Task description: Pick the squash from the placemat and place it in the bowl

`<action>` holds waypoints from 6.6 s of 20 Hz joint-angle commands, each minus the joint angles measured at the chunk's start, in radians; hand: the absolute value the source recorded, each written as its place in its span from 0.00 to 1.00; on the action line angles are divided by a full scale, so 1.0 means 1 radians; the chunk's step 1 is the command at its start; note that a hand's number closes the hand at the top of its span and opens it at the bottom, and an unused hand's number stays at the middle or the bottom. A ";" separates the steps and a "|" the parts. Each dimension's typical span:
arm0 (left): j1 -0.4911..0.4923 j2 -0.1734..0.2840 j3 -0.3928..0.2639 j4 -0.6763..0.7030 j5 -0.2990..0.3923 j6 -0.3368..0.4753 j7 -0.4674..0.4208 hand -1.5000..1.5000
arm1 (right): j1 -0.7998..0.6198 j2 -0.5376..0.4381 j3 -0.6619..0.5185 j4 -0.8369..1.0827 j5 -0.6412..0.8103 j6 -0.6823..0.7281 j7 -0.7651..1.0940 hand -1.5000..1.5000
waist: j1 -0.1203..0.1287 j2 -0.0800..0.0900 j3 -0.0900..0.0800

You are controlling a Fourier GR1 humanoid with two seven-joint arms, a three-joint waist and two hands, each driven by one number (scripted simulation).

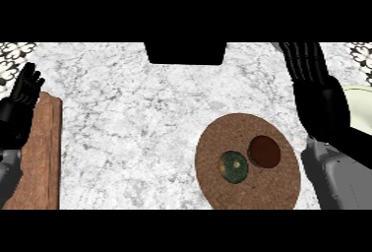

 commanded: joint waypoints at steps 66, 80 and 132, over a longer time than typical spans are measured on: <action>0.114 -0.336 -0.147 -0.193 -0.155 -0.310 0.105 0.50 | 0.112 -0.146 0.521 -0.143 0.825 0.655 0.850 0.00 | -0.022 0.013 0.017; 0.122 -0.415 -0.111 -0.276 -0.234 -0.338 0.214 0.50 | 0.105 -0.052 0.434 0.109 0.988 0.604 0.631 0.00 | -0.019 0.013 0.017; 0.158 -0.510 -0.106 -0.314 -0.321 -0.368 0.223 0.50 | 0.095 -0.213 -0.306 -0.133 1.157 0.155 0.711 1.00 | -0.015 0.014 0.018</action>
